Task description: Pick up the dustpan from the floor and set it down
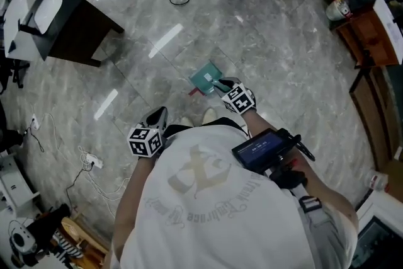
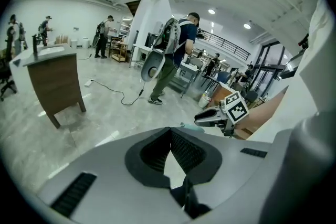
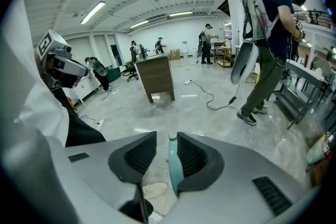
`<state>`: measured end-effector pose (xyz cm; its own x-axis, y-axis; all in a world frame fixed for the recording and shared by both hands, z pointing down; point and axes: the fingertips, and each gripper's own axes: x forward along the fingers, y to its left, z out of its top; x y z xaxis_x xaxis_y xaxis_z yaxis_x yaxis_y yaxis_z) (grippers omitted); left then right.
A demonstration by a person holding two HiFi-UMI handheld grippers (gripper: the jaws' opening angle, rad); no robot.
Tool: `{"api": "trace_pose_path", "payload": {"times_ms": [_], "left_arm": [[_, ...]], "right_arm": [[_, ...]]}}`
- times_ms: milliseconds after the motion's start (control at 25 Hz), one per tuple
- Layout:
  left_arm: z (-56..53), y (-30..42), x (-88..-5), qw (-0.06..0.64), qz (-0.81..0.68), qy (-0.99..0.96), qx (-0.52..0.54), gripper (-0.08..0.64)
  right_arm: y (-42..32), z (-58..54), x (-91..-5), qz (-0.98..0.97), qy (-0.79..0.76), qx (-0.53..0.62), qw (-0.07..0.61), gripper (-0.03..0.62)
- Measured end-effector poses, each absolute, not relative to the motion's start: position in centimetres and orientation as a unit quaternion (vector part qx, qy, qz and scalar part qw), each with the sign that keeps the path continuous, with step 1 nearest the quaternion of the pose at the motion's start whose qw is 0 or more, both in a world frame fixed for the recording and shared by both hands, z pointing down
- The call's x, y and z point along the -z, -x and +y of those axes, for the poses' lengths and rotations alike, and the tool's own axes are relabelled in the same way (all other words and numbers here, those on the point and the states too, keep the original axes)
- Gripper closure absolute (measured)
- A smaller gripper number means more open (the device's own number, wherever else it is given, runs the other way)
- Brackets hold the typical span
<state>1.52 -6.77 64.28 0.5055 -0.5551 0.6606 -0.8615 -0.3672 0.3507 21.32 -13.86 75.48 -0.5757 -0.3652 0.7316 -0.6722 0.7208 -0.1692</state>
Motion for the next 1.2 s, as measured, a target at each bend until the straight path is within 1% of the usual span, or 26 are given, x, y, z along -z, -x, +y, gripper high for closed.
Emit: {"api": "trace_pose_path", "payload": {"times_ms": [40, 200, 360, 480, 680, 800, 840, 1080, 1200], "left_arm": [[-6.6, -1.1, -64.3, 0.346, -0.45, -0.792, -0.222, 0.548], [-6.5, 0.2, -64.1, 0.346, -0.467, -0.782, -0.226, 0.548], [-7.0, 1.8, -64.2, 0.346, -0.485, -0.771, -0.224, 0.548], [-6.1, 3.0, -63.6, 0.351, -0.502, -0.758, -0.222, 0.548], [-5.1, 3.9, -63.1, 0.352, -0.523, -0.744, -0.221, 0.548], [-4.6, 3.9, -63.0, 0.349, -0.529, -0.741, -0.222, 0.548], [-4.6, 3.8, -63.0, 0.349, -0.529, -0.741, -0.222, 0.548], [-5.0, 3.5, -63.5, 0.351, -0.522, -0.745, -0.222, 0.548], [-6.0, 3.4, -63.8, 0.349, -0.514, -0.752, -0.221, 0.548]], "right_arm": [[-21.1, -14.2, -75.9, -0.857, -0.3, -0.218, 0.358, 0.456], [-20.6, -15.0, -77.8, -0.846, -0.287, -0.213, 0.396, 0.449], [-20.2, -15.7, -80.7, -0.834, -0.259, -0.208, 0.441, 0.402], [-20.1, -15.1, -81.7, -0.823, -0.245, -0.212, 0.467, 0.4], [-19.9, -14.9, -83.0, -0.813, -0.226, -0.217, 0.49, 0.4], [-20.3, -14.5, -83.8, -0.806, -0.226, -0.221, 0.501, 0.425], [-20.4, -14.4, -84.0, -0.804, -0.227, -0.219, 0.503, 0.457], [-21.2, -14.8, -83.9, -0.801, -0.242, -0.205, 0.508, 0.472], [-21.2, -15.3, -83.2, -0.803, -0.252, -0.204, 0.5, 0.474]]}}
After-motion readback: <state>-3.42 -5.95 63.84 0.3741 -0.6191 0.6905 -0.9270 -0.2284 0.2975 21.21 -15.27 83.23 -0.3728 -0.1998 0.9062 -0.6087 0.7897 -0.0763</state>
